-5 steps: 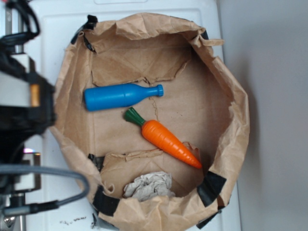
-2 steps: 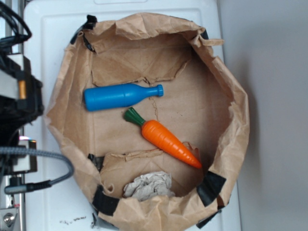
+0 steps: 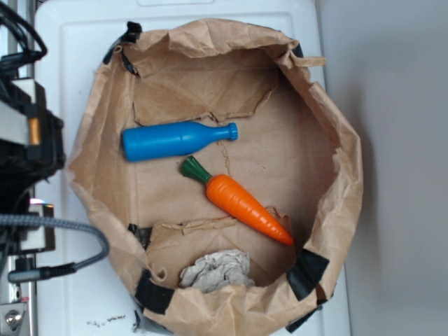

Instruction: Grab the blue bottle.

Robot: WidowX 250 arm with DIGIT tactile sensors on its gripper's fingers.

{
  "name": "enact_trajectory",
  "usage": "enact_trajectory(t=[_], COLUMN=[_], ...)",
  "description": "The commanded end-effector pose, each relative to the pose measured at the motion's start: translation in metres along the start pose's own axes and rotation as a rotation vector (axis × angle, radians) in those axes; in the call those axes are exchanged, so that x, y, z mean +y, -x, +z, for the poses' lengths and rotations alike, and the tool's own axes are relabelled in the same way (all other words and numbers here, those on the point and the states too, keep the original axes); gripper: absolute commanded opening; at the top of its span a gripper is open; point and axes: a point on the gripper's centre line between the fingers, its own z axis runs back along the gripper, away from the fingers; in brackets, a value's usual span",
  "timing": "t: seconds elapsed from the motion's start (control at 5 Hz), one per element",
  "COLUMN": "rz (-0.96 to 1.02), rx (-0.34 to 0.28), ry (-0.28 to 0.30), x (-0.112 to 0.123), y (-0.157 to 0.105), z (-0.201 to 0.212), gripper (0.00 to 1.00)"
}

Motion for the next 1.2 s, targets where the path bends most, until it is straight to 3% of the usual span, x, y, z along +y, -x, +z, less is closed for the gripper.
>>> enact_trajectory(t=[0.0, 0.2, 0.8, 1.0], rz=[0.067, 0.124, 0.112, 0.125], rx=[-0.01, -0.032, -0.013, -0.015], ry=[-0.055, -0.096, -0.064, -0.018], x=[-0.005, -0.003, 0.032, 0.044], y=[-0.037, -0.067, -0.114, -0.14], z=[-0.018, -0.034, -0.075, -0.069], gripper=[1.0, 1.0, 1.0, 1.0])
